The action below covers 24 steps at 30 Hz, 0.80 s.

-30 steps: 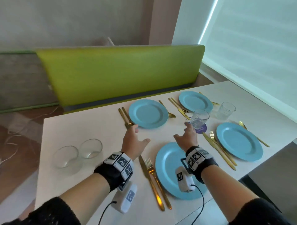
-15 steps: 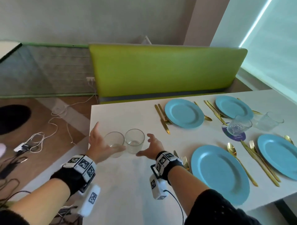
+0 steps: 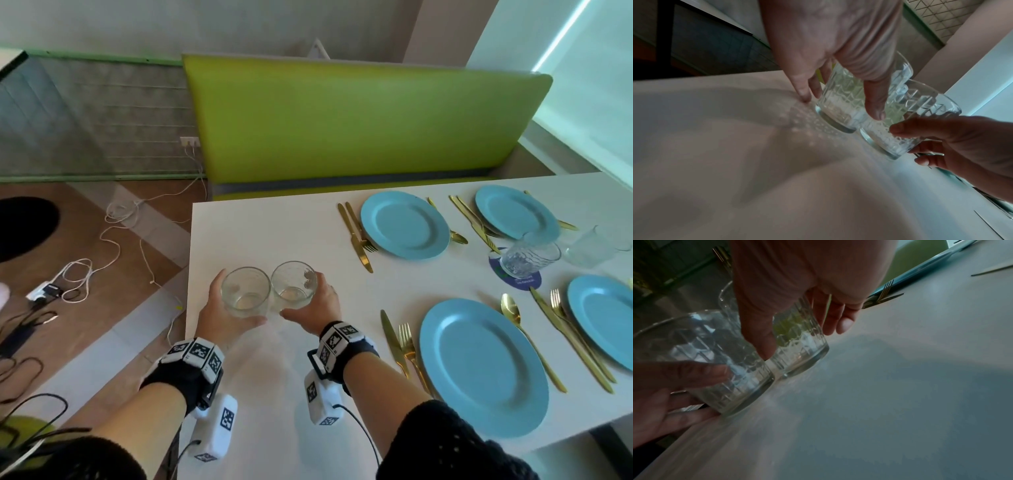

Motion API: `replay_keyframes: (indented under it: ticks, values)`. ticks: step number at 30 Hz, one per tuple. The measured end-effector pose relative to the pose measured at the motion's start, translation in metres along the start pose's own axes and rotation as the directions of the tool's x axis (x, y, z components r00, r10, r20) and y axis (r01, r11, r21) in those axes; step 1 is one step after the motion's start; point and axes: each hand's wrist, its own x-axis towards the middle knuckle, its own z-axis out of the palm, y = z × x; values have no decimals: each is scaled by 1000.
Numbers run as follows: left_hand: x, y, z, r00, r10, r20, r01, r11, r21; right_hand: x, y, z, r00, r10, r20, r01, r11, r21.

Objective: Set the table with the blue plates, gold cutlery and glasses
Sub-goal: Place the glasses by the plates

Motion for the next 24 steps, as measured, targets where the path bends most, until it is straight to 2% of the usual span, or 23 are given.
replay_keyframes:
  ticks: [6,12,18,24]
  values:
    - [-2,13,12,998,22,-51,-20,999,28,-2,11,-21,999,21,-31,-22,1000,-19]
    - [6,54,44,996,80,50,-84,992,90,7,32,-98,981,78,-175,-84,996,-31]
    - [14,113,105,969,174,175,-193,976,102,22,74,-187,923,208,-324,-219,976,3]
    - [16,150,165,950,205,237,-234,967,103,39,125,-244,824,367,-432,-357,928,108]
